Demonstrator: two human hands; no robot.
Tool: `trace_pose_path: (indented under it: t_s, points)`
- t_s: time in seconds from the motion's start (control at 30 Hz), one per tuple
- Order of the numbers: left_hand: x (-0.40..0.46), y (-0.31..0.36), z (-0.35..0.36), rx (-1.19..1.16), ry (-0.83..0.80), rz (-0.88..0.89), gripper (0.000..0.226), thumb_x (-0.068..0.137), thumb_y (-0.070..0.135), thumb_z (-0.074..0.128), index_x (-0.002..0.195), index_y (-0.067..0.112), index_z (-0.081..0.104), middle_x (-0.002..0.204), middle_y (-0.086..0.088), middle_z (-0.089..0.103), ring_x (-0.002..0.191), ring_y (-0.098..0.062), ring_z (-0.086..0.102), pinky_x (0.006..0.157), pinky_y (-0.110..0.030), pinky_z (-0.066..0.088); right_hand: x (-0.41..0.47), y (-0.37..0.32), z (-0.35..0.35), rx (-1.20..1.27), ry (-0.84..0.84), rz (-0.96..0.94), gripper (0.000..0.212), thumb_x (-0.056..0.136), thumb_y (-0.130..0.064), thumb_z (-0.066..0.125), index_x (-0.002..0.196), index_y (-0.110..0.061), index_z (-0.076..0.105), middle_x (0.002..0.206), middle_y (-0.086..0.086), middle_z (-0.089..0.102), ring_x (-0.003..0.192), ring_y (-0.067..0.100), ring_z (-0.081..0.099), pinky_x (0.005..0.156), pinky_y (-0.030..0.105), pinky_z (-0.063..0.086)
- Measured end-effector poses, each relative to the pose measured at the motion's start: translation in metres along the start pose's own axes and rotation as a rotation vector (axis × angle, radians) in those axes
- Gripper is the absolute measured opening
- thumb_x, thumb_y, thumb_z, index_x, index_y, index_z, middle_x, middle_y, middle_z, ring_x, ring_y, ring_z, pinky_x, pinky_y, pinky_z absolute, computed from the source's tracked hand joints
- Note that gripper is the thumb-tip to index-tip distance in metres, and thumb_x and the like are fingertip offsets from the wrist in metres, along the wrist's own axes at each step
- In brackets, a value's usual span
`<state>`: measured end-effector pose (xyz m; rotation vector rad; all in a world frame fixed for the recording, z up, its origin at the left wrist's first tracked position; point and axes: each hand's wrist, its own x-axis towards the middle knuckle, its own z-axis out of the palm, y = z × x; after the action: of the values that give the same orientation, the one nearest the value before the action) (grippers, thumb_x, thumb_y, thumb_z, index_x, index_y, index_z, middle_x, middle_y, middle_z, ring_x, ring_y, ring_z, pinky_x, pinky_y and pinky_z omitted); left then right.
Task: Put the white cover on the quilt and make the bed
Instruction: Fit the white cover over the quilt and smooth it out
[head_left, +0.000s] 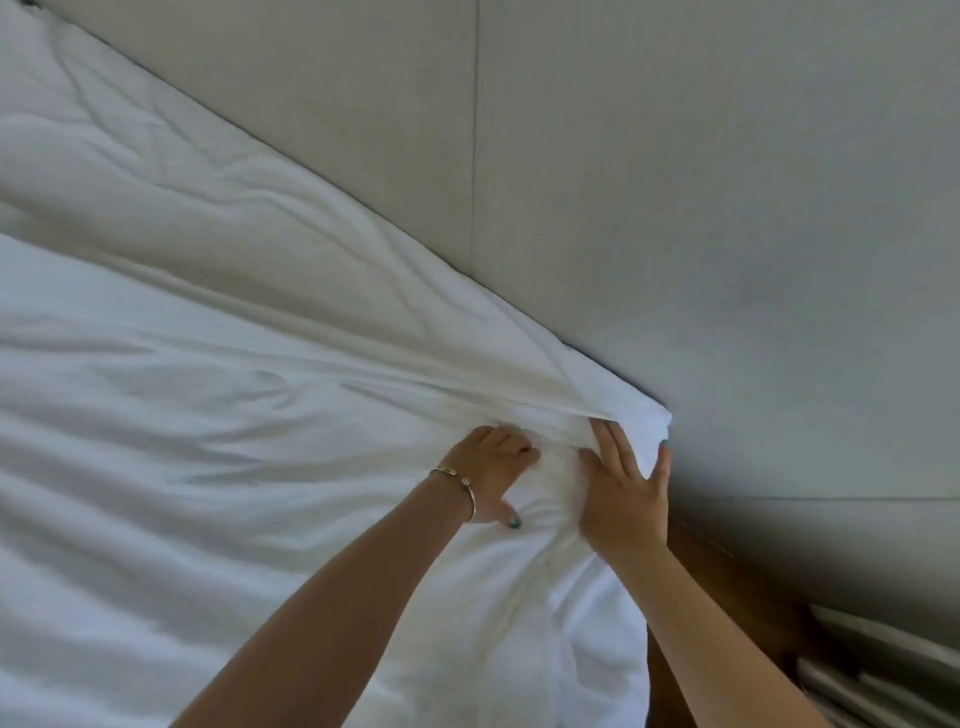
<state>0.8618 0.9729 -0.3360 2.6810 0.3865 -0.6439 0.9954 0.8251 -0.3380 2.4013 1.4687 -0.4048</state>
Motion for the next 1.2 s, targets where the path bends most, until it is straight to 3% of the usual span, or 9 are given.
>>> trace_pose_path:
  t_s: [0.1, 0.2, 0.33, 0.47, 0.6, 0.77, 0.9, 1.0, 1.2]
  points:
    - [0.011, 0.024, 0.020, 0.100, 0.094, 0.229, 0.082, 0.073, 0.045, 0.077, 0.145, 0.027, 0.040, 0.147, 0.002, 0.040, 0.138, -0.022, 0.034, 0.114, -0.035, 0.013, -0.018, 0.025, 0.019, -0.103, 0.044, -0.114, 0.070, 0.081, -0.037, 0.069, 0.145, -0.026, 0.043, 0.163, 0.003, -0.004, 0.145, 0.019, -0.014, 0.112, 0.058, -0.006]
    - [0.008, 0.034, 0.030, 0.089, 0.060, 0.064, 0.109, 0.063, 0.069, 0.071, 0.151, 0.030, 0.020, 0.154, 0.004, 0.023, 0.144, -0.024, 0.017, 0.117, -0.049, 0.003, -0.018, 0.065, 0.030, -0.069, 0.183, -0.366, 0.056, 0.048, -0.020, 0.093, 0.100, -0.021, 0.073, 0.142, 0.009, 0.043, 0.135, 0.027, 0.033, 0.111, 0.050, 0.020]
    - [0.008, 0.060, 0.037, 0.171, -0.088, -0.113, 0.119, 0.064, 0.077, 0.058, 0.150, 0.035, -0.014, 0.155, -0.001, -0.014, 0.144, -0.034, -0.015, 0.105, -0.067, -0.016, -0.046, 0.079, 0.047, 0.167, 0.211, -0.624, 0.018, 0.065, -0.016, 0.077, 0.080, -0.023, 0.070, 0.096, -0.007, 0.067, 0.104, 0.020, 0.057, 0.092, 0.040, 0.044]
    - [0.010, 0.083, 0.036, 0.199, -0.006, 0.029, 0.102, 0.073, 0.070, 0.055, 0.152, 0.027, 0.007, 0.152, -0.002, 0.003, 0.144, -0.030, -0.006, 0.111, -0.062, -0.011, -0.073, 0.073, 0.030, 0.350, 0.052, -0.576, 0.019, 0.085, -0.035, 0.043, 0.076, -0.030, 0.059, 0.070, -0.013, 0.060, 0.075, 0.009, 0.046, 0.078, 0.030, 0.033]
    - [-0.005, 0.093, 0.041, 0.111, 0.038, 0.069, 0.101, 0.067, 0.073, 0.058, 0.150, 0.035, 0.015, 0.152, 0.006, 0.020, 0.143, -0.029, 0.013, 0.117, -0.047, -0.001, -0.080, 0.065, 0.010, 0.008, -0.049, -0.456, 0.069, 0.094, -0.054, -0.002, 0.099, -0.028, 0.062, 0.091, -0.006, 0.068, 0.096, 0.019, 0.052, 0.077, 0.034, 0.014]
    - [-0.027, 0.111, 0.049, 0.166, -0.092, -0.095, 0.119, 0.064, 0.080, 0.054, 0.145, 0.042, -0.024, 0.156, -0.001, -0.018, 0.144, -0.032, -0.020, 0.108, -0.064, -0.011, -0.107, 0.091, 0.030, -0.111, -0.212, -0.425, 0.058, 0.095, -0.055, 0.039, 0.148, -0.033, 0.033, 0.129, -0.009, 0.061, 0.138, 0.026, 0.036, 0.114, 0.051, -0.001]
    - [-0.031, 0.128, 0.048, 0.232, -0.090, 0.101, 0.108, 0.076, 0.065, 0.059, 0.149, 0.038, -0.017, 0.160, -0.007, -0.015, 0.146, -0.027, -0.021, 0.109, -0.063, -0.016, -0.116, 0.099, 0.043, -0.187, -0.218, -0.285, 0.077, 0.099, -0.047, 0.042, 0.156, -0.026, -0.005, 0.160, -0.006, 0.024, 0.151, 0.022, 0.004, 0.111, 0.060, -0.023]
    - [-0.038, 0.145, 0.053, 0.254, -0.099, 0.244, 0.114, 0.067, 0.070, 0.066, 0.152, 0.029, 0.001, 0.162, -0.006, -0.002, 0.147, -0.024, -0.017, 0.112, -0.059, -0.018, -0.132, 0.095, 0.052, -0.150, -0.144, -0.257, 0.071, 0.099, -0.052, 0.035, 0.156, -0.023, 0.005, 0.161, -0.004, 0.023, 0.151, 0.019, 0.010, 0.110, 0.054, -0.028]
    - [-0.079, 0.195, 0.129, 0.264, -0.182, 0.206, 0.146, 0.055, 0.088, 0.059, 0.147, 0.013, -0.027, 0.157, -0.019, -0.023, 0.141, -0.035, -0.030, 0.108, -0.064, -0.018, -0.154, 0.090, 0.057, 0.139, -0.121, -0.204, 0.078, 0.090, -0.073, 0.031, 0.154, -0.030, 0.022, 0.161, -0.012, 0.017, 0.150, 0.008, -0.003, 0.116, 0.045, -0.023]
